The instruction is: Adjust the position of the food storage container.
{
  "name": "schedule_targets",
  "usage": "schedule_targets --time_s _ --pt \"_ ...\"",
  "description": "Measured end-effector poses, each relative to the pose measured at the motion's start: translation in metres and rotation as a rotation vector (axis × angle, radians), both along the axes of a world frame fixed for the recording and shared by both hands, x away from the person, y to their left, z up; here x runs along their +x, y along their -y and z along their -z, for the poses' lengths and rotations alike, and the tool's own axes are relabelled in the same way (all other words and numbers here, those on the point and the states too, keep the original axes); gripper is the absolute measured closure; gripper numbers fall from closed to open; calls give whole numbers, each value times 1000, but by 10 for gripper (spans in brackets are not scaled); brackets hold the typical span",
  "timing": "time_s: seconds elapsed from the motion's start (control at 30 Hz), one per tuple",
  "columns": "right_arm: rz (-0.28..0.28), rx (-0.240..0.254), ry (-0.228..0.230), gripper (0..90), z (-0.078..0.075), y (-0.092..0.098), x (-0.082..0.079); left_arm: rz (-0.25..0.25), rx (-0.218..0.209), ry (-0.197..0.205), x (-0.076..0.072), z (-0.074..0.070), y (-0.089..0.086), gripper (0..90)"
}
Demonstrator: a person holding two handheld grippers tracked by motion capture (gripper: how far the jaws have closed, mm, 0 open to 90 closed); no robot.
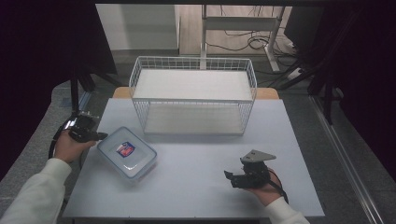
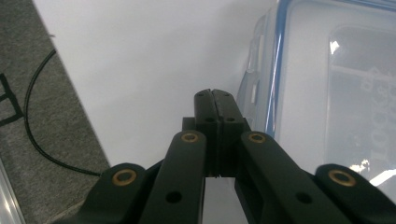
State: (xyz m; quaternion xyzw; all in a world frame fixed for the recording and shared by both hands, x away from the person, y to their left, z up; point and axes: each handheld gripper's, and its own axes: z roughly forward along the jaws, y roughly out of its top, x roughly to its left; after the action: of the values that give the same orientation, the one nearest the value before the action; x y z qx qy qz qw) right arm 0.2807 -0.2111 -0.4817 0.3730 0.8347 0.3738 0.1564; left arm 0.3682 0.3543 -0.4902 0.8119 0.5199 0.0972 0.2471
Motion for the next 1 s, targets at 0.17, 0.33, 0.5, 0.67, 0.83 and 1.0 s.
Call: schedule_targets --time_s 0.17,0.33,0.5,0.67,0.83,1.0 --pt "2 -7 -1 196 1 0 1 13 -8 -12 -11 -1 13 900" --pt "7 -5 -3 196 0 -1 0 17 -19 -21 -19 -1 21 900" --pt "2 -10 -2 196 1 -2 0 37 -27 -24 -29 -2 35 900" --pt "4 -8 -3 196 0 -3 -1 69 -41 -32 -39 -2 57 900" --pt "3 -10 -6 196 1 -3 -1 96 -50 -38 -45 -3 71 900" --pt "3 -12 -6 196 1 -3 -1 110 -64 -36 -48 -2 84 900"
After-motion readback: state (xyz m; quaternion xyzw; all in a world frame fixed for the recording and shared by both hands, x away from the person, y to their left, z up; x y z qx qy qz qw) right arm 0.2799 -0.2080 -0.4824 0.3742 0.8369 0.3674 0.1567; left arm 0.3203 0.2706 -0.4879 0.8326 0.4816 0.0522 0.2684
